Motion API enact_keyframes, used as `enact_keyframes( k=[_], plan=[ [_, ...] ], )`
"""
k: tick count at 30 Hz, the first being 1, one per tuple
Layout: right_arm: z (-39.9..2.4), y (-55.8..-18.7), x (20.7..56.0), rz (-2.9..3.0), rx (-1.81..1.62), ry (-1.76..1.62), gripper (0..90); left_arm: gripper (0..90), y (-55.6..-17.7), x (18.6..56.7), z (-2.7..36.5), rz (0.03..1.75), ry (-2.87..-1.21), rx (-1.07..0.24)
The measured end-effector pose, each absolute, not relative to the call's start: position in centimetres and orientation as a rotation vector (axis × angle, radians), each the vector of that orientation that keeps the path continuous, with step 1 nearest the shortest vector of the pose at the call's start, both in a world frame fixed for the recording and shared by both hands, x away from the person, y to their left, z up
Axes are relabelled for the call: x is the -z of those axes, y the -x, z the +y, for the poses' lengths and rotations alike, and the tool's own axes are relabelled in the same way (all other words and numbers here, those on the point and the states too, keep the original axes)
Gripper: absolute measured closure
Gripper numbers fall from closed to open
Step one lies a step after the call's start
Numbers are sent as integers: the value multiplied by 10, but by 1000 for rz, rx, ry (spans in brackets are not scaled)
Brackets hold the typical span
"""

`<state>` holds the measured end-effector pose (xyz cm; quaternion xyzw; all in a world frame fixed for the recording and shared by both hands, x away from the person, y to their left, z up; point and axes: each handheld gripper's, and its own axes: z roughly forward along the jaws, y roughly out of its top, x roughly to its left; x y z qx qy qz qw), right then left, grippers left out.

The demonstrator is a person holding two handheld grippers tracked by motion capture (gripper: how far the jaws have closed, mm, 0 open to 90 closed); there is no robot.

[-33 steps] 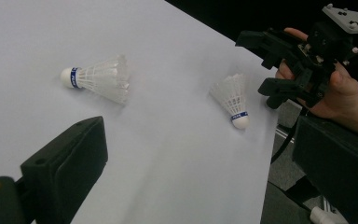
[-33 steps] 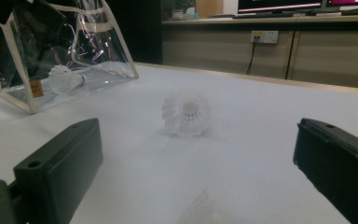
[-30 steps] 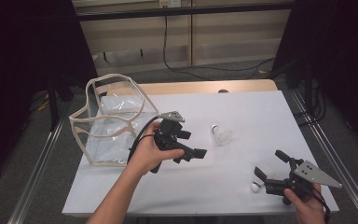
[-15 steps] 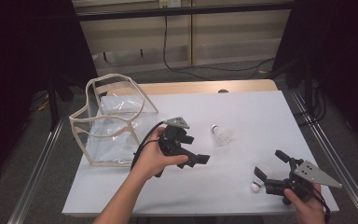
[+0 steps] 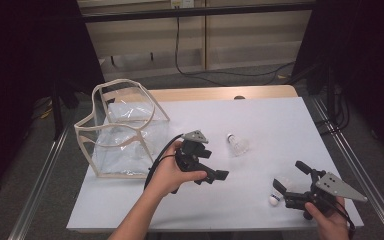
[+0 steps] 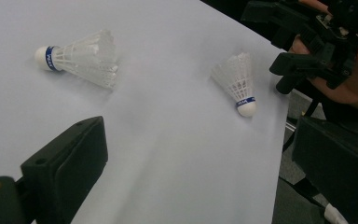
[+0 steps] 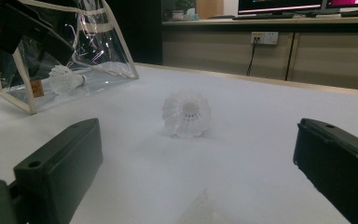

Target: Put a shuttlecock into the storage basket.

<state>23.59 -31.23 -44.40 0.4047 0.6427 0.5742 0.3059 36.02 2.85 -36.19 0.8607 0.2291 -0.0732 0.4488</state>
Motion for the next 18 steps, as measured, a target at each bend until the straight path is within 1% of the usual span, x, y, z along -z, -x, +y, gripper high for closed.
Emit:
enact_keyframes(
  k=[14,18],
  plan=[
    [-313,-236,444,1705,-1517,-1069,10,37,-357,372,23,572,-2150,167],
    [-312,-236,444,1702,-1517,-1066,10,37,-357,376,23,583,-2159,145]
  ],
)
